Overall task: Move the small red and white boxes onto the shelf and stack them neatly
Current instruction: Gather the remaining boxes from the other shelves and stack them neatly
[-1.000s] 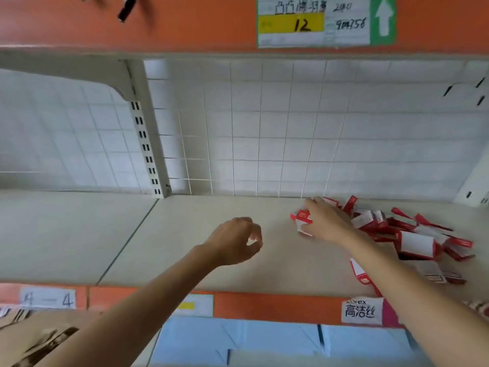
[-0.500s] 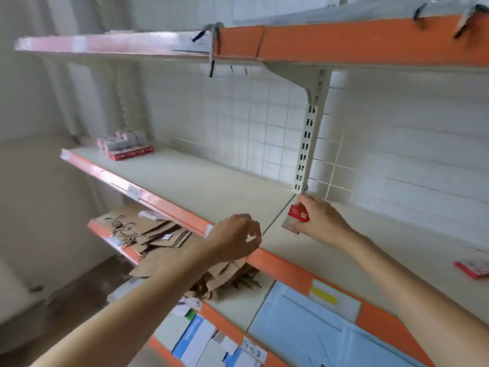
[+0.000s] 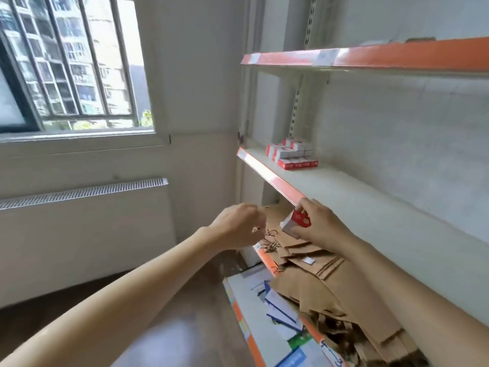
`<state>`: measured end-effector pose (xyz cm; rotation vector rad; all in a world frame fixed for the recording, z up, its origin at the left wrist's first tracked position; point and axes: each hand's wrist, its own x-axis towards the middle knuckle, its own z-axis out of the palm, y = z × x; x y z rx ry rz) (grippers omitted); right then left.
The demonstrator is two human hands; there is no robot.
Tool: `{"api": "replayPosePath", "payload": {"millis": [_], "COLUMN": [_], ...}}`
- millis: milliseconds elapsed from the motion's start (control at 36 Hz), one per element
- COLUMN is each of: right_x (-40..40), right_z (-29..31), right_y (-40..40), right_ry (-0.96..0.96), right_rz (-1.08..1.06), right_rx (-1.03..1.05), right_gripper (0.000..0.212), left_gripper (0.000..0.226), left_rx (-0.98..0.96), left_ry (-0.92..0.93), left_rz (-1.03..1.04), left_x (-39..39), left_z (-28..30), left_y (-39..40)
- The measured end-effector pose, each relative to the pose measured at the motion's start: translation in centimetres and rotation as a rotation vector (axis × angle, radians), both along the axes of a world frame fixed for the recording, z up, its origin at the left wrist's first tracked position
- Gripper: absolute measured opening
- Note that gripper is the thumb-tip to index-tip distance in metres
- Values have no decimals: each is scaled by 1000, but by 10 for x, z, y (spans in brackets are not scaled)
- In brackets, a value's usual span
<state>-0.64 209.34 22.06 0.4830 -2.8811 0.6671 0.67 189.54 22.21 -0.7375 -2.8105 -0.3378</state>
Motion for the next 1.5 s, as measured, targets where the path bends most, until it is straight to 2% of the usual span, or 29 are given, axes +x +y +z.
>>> {"api": "replayPosePath", "payload": {"millis": [167,444,611,722,861,1000,1083,1167,1250,1361,1417,1500], "right_x": [-41,-140,-211,-253,-271,-268,-266,-266,-266,-264,-265,-263], "right_z": [-3,-15,9,-2,-52,-53,-48,-44,-52,-76,-83,-84], "right_y": [-16,9,41,65,92,109,120,132,142,134,129,128], "right_ry": [-18,-6,24,83,-96,-217,-307,-357,-294,-27,94,137], "right_rz": [3,-69,-178,-315,-489,-419,-403,-482,-632,-847,-872,-863], "right_rx": [-21,-85,-111,-243,-122,-158,-307,-472,-493,-550,-532,-525], "right_gripper": [32,29,28,25,27,24,23,29,21,21,20,20], "left_gripper": [22,18,16,16,14,16,21,23,27,31,34,51], "left_rx": [55,-8,-3,34,32,64,96,134,192,226,208,207], "left_ry": [4,4,53,60,-23,-79,-131,-196,-303,-501,-564,-607], "left_rz": [-30,-55,-94,-120,-224,-321,-403,-462,-514,-566,-616,-685], "left_x": [-36,-136,-217,-257,-296,-337,-361,-381,-397,-410,-410,-411], "left_z": [-13,-9,17,11,-9,-21,-30,-34,-30,-31,-39,-52], "left_y": [-19,-1,21,38,62,92,115,136,151,167,172,171]}}
